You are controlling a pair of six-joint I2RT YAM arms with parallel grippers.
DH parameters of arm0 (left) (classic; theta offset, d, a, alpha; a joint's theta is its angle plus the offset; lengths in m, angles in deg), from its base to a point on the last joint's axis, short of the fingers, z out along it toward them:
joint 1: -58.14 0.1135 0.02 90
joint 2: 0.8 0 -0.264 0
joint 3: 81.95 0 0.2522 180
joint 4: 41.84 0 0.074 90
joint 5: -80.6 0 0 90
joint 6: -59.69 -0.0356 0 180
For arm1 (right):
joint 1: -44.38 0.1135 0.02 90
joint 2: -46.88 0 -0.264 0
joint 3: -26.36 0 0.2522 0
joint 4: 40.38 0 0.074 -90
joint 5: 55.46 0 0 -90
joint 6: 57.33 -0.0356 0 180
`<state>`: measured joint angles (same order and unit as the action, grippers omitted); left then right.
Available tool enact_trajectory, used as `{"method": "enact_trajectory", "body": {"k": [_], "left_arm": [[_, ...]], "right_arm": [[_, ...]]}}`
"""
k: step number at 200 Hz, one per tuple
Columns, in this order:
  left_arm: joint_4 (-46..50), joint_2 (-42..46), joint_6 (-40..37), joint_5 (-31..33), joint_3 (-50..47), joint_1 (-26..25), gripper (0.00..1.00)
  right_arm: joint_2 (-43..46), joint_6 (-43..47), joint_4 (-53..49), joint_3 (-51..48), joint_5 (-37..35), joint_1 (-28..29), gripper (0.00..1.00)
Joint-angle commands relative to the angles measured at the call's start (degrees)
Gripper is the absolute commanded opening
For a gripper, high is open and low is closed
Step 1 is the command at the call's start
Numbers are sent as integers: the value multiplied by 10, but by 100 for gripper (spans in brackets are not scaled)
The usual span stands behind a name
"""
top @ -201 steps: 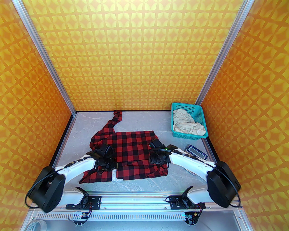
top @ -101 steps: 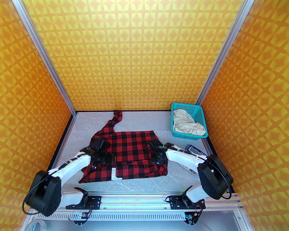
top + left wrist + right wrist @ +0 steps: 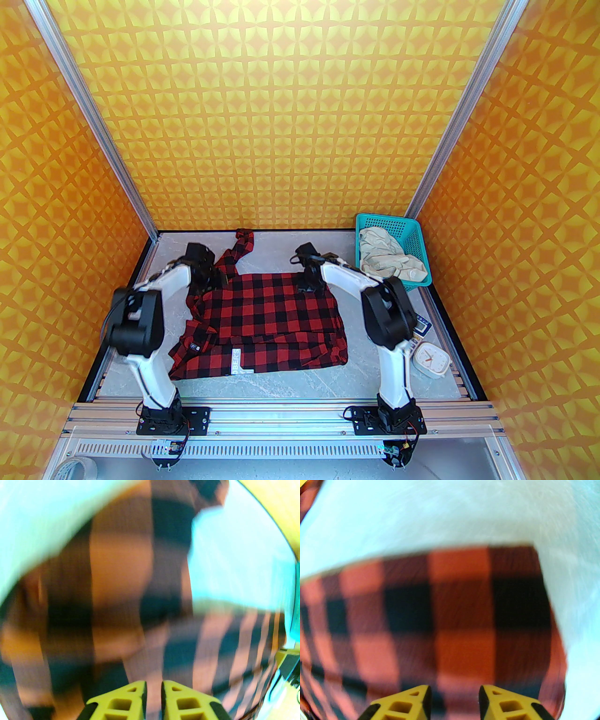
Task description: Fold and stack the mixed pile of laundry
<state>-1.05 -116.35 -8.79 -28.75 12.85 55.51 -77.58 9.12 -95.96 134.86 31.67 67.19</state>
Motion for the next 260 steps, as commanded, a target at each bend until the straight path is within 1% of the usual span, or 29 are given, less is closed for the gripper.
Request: {"method": "enact_trajectory", "body": {"k": [1, 36, 48, 89, 101, 115, 144, 171, 186, 203, 227, 244, 260], "left_arm": [[-10, -42, -4, -17, 31, 24, 17], [-1, -98, -6, -22, 66, 56, 17], [10, -120, -7, -24, 102, 63, 17], [17, -179, 1, -35, 172, 73, 17], [6, -190, 3, -55, 186, 76, 18], [-1, -194, 2, -64, 200, 76, 19], [10, -204, -13, -104, 240, 76, 26], [-2, -137, -32, -112, 209, 74, 32], [25, -110, -61, -106, 215, 78, 36], [71, -106, -105, -80, 242, 82, 40], [159, -148, -166, -50, 311, 84, 44], [199, -178, -199, -28, 345, 84, 49], [221, -199, -225, -5, 369, 84, 56]], "right_arm": [[-38, 25, -25, 40, 3, -24, 38], [-62, 26, -46, 50, -5, -44, 39], [-65, 25, -45, 51, 4, -48, 39], [-72, 19, -55, 73, 16, -50, 41], [-68, 21, -55, 77, 13, -50, 42], [-65, 26, -60, 86, 6, -50, 42], [-62, 32, -75, 100, 5, -51, 43], [-22, 32, -57, 86, 26, -51, 45], [-8, 44, -45, 85, 30, -51, 46], [-16, 66, -49, 110, 23, -52, 46], [-59, 96, -73, 166, 3, -57, 44], [-100, 110, -100, 213, -15, -59, 44], [-129, 117, -120, 250, -22, -61, 43]]}}
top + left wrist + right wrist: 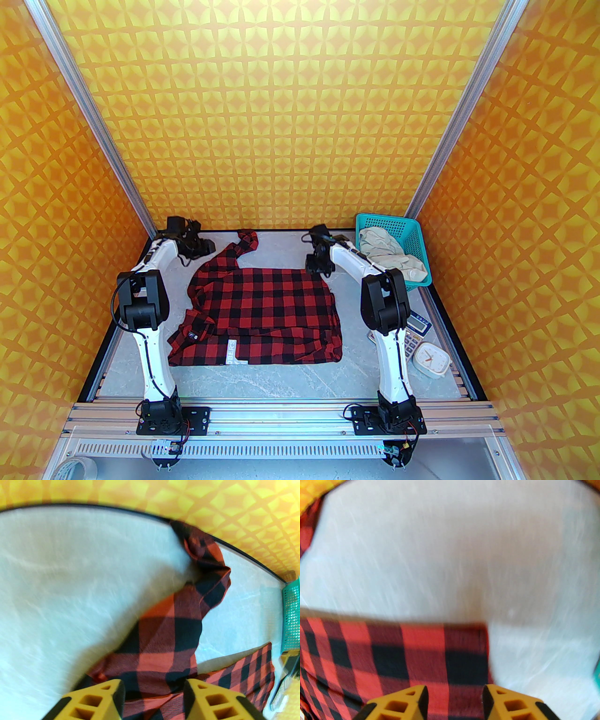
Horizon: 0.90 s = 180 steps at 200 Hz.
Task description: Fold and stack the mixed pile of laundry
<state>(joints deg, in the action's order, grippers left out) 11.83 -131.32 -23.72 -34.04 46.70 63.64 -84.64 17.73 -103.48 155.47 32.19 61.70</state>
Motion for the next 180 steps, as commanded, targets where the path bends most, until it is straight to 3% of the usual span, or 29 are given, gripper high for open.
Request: {"method": "enact_trajectory", "body": {"k": [1, 53, 82, 104, 139, 180], "left_arm": [[93, -51, -77, 51, 32, 3, 57], [139, -134, -121, 78, 141, 2, 67], [209, -196, -150, 78, 238, -3, 67], [219, -201, -165, 68, 240, -9, 66], [220, -203, -168, 48, 239, -18, 54], [212, -199, -163, 27, 240, -22, 28]], "right_arm": [[-60, 31, -45, 46, -28, -6, 44], [-110, 21, -63, 100, -14, -13, 48], [-122, 14, -65, 104, 1, -13, 48], [-128, 12, -65, 107, 2, -13, 48], [-152, 4, -73, 131, 25, -13, 45], [-157, 3, -69, 131, 33, -13, 31]]}}
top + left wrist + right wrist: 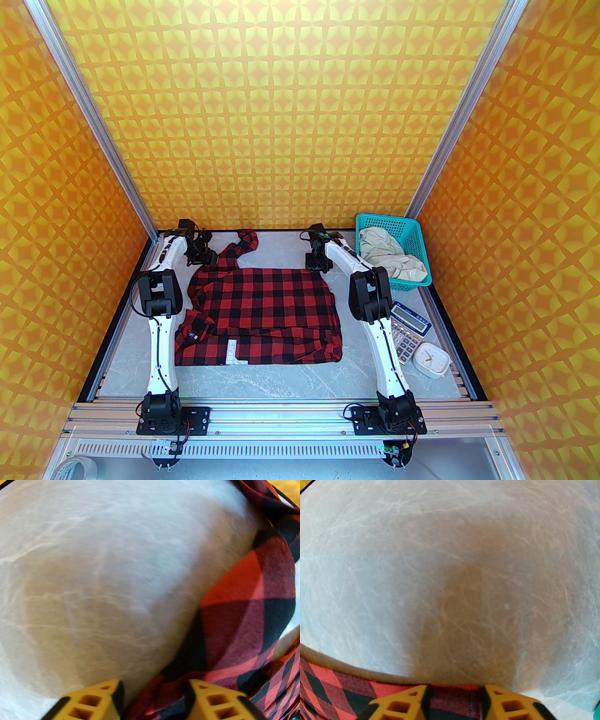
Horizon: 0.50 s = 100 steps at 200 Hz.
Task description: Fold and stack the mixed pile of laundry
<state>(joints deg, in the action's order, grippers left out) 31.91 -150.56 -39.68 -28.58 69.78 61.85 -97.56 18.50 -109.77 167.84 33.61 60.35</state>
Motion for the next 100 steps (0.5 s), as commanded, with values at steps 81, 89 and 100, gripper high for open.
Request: {"method": "enact_trajectory", "body": {"k": [81, 89, 100], "left_arm": [[-103, 100, 19, -45, -92, 3, 0], [-114, 116, 17, -50, -109, 6, 0], [-130, 139, 20, -55, -133, 11, 0]], "right_arm": [[23, 13, -13, -4, 3, -1, 0], [32, 15, -11, -12, 2, -1, 0], [41, 18, -10, -19, 3, -3, 0]]}}
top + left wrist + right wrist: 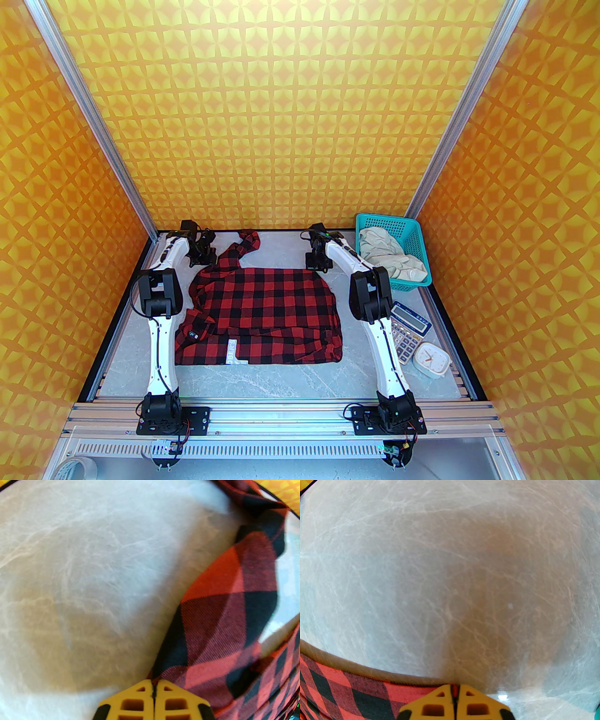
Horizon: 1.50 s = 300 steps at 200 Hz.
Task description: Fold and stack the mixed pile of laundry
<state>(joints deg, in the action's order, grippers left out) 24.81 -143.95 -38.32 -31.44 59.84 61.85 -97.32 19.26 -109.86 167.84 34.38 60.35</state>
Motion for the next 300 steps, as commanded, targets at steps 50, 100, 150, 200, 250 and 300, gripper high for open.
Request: {"method": "enact_trajectory", "body": {"k": [50, 100, 150, 200, 250, 300], "left_arm": [[-112, 151, 0, -55, -135, 24, 0], [-151, 204, 13, -60, -226, 33, 0], [-196, 262, 36, -77, -297, 43, 0], [-228, 316, 55, -81, -361, 47, 0], [-239, 353, 75, -82, -416, 49, 0], [-269, 404, 121, -72, -495, 53, 0]], "right_arm": [[78, 12, 0, -52, 3, -10, 0], [101, 11, 8, -72, 24, -20, 0], [110, 8, 15, -72, 81, -24, 1], [170, 8, 52, -168, 95, -24, 0], [236, -1, 90, -249, 100, -24, 0], [303, -22, 142, -352, 108, -24, 0]]}}
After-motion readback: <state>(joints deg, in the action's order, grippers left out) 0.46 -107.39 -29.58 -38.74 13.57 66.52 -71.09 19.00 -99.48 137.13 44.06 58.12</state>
